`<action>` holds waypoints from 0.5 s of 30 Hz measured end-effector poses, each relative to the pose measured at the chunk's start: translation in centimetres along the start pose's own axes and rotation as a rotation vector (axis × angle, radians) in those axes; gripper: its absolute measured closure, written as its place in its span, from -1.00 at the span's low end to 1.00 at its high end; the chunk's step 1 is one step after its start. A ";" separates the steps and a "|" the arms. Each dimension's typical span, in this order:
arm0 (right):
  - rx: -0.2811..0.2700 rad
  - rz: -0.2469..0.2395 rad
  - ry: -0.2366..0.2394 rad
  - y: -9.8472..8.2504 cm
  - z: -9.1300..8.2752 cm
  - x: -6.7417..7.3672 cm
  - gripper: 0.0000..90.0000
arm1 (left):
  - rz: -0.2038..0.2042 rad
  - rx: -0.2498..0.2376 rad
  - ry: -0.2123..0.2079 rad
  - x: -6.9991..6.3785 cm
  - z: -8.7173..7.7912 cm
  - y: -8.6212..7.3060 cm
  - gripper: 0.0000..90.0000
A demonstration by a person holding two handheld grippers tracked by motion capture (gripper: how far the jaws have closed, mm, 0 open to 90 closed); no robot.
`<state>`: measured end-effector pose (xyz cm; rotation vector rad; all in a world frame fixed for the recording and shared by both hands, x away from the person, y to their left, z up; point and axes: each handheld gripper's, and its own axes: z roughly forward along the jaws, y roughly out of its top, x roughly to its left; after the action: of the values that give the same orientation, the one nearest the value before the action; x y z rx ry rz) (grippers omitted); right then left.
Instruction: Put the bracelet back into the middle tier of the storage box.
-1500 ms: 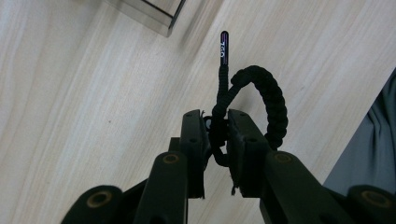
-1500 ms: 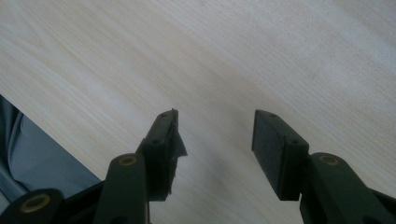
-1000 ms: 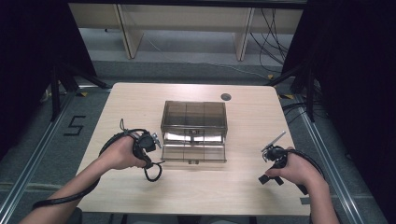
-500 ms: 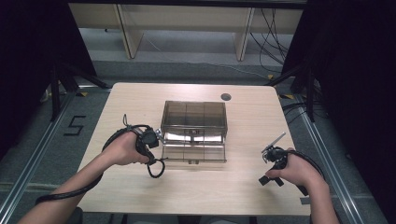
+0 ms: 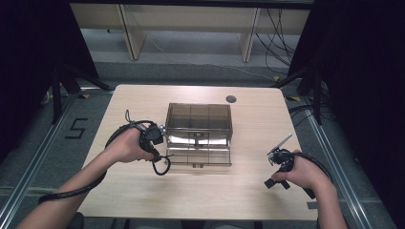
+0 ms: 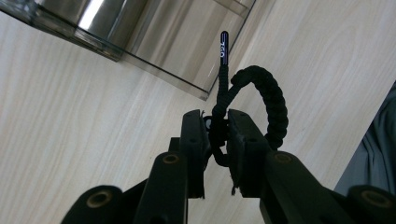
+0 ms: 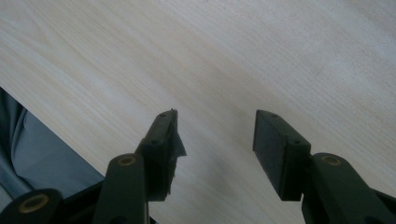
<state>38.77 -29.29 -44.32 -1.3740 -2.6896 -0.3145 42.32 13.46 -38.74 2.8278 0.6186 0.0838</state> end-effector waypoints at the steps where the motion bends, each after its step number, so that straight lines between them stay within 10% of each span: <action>1: -0.002 0.001 0.002 0.0 0.0 0.0 0.13 | 0.002 -0.004 0.003 0.0 -0.1 0.1 0.70; 15: -0.002 -0.007 0.003 0.1 0.1 -0.1 0.13 | -0.010 -0.003 -0.015 0.9 0.7 1.5 0.70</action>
<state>38.89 -29.33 -44.43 -1.3635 -2.6929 -0.3204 43.84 12.40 -39.06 2.8190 0.6288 0.0613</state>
